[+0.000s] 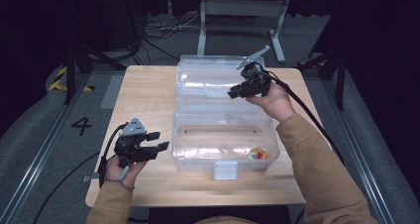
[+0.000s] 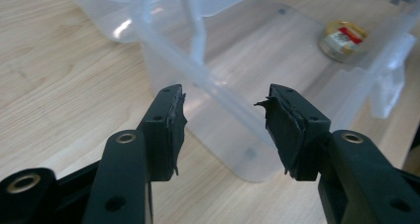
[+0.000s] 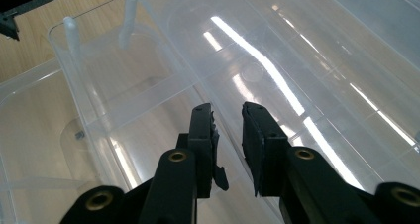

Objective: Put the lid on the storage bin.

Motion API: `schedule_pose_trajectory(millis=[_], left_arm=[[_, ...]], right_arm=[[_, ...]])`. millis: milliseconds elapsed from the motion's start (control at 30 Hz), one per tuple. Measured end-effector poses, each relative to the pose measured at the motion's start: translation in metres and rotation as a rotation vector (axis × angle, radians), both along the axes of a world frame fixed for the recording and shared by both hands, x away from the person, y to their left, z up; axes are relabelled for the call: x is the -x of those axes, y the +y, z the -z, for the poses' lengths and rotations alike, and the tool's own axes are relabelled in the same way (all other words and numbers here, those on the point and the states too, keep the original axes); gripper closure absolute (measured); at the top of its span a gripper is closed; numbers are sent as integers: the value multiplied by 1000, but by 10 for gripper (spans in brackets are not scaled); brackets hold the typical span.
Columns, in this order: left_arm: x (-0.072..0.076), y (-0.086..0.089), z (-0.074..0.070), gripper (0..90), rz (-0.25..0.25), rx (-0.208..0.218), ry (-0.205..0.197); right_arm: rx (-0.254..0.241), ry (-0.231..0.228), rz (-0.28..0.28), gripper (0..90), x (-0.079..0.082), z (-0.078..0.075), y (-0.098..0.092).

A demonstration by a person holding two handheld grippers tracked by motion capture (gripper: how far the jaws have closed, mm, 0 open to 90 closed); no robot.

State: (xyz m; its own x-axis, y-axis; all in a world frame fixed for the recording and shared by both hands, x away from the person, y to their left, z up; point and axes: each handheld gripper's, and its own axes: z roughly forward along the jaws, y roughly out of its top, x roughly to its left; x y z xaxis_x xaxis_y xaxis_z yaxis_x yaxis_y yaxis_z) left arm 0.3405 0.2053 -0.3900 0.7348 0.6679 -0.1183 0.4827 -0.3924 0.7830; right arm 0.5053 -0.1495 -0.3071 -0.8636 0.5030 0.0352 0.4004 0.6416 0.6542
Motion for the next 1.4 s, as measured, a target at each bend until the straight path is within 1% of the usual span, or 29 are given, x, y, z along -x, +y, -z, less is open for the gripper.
schedule_pose_trajectory(millis=[67,133,300,367,400,433,467,667,700,767,933,967,1000,1033,1067,1133,1167,1267,1367,1400], left_arm=[[1,-5,-1,496,33,-4,14],[2,-13,-1,497,78,-21,14],[4,-28,0,498,172,-33,36],[5,-33,0,498,201,-40,45],[5,-33,0,499,201,-40,45],[5,-37,1,499,215,-50,47],[5,-39,2,502,228,-52,53],[6,-56,11,533,309,-90,103],[6,-56,11,543,309,-90,103],[6,-61,14,548,317,-107,112],[4,-62,16,557,318,-104,118],[4,-62,17,564,315,-112,116],[3,-64,17,570,313,-124,124],[3,-66,20,584,305,-147,121],[4,-68,20,605,307,-155,112],[4,-71,20,650,314,-164,111],[3,-70,21,676,313,-159,112],[0,-68,22,696,331,-136,138],[-2,-68,24,708,345,-117,145],[-3,-68,24,710,348,-119,146]], right_arm=[[-1,-1,2,749,0,0,0],[-2,-3,3,749,0,0,0],[-8,0,2,747,0,1,0],[-9,5,2,747,0,0,-1],[-9,5,2,747,0,0,-1],[-10,5,2,747,0,1,-1],[-10,7,2,747,0,0,-1],[-15,13,4,745,-1,1,-1],[-15,13,4,745,-1,1,-1],[-15,17,8,745,0,0,-1],[-22,19,10,745,0,1,-1],[-24,19,8,745,0,1,-1],[-25,17,9,745,0,1,-1],[-26,18,9,745,0,1,-1],[-28,20,7,746,-1,1,-1],[-28,22,7,747,0,1,-1],[-28,22,9,747,0,1,-1],[-25,19,5,751,0,1,-2],[-28,23,3,762,1,1,-2],[-28,22,2,765,1,1,-2]])
